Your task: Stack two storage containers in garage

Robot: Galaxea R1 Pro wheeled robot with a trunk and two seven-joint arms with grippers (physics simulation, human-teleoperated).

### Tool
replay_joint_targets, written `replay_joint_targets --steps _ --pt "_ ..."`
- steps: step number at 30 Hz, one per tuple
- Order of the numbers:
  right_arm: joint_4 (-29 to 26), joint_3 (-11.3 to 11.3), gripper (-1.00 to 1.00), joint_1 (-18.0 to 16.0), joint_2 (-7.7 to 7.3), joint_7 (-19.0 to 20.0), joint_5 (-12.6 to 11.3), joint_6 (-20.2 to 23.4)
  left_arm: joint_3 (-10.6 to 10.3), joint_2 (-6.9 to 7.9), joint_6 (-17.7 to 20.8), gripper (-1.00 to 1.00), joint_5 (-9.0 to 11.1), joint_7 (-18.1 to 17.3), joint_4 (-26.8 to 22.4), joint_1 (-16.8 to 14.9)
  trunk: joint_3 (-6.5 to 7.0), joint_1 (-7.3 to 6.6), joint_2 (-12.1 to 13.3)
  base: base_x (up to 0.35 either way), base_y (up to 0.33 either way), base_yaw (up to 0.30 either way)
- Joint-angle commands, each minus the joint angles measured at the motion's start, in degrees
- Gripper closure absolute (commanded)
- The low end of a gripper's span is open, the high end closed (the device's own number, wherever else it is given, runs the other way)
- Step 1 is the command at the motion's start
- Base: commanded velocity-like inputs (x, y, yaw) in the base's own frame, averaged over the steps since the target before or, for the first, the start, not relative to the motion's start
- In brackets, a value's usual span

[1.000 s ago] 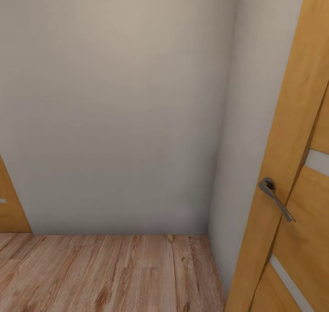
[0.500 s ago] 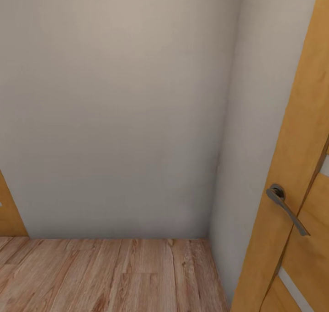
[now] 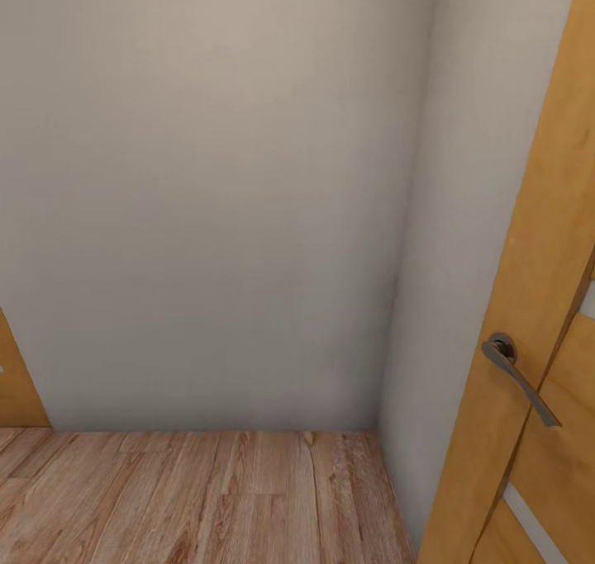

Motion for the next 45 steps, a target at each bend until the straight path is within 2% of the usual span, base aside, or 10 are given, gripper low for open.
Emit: replay_joint_targets --steps 1,32,45 --pt "-0.02 -0.05 -1.00 -0.02 -0.01 0.15 -0.02 -0.01 0.19 0.01 0.17 -1.00 0.51 -0.58 0.07 -0.05 -0.07 0.00 -0.04 0.000 0.000 0.000" --pt "-0.02 -0.05 -1.00 -0.02 -0.01 0.15 -0.02 0.06 0.19 0.01 0.17 -1.00 0.51 -0.58 0.07 -0.06 -0.07 0.00 -0.04 0.000 0.000 0.000" --pt "-0.02 -0.05 -1.00 -0.02 -0.01 0.15 -0.02 -0.01 0.19 0.01 0.17 -1.00 0.51 -0.58 0.05 -0.05 -0.07 0.00 -0.04 0.089 0.027 0.000"
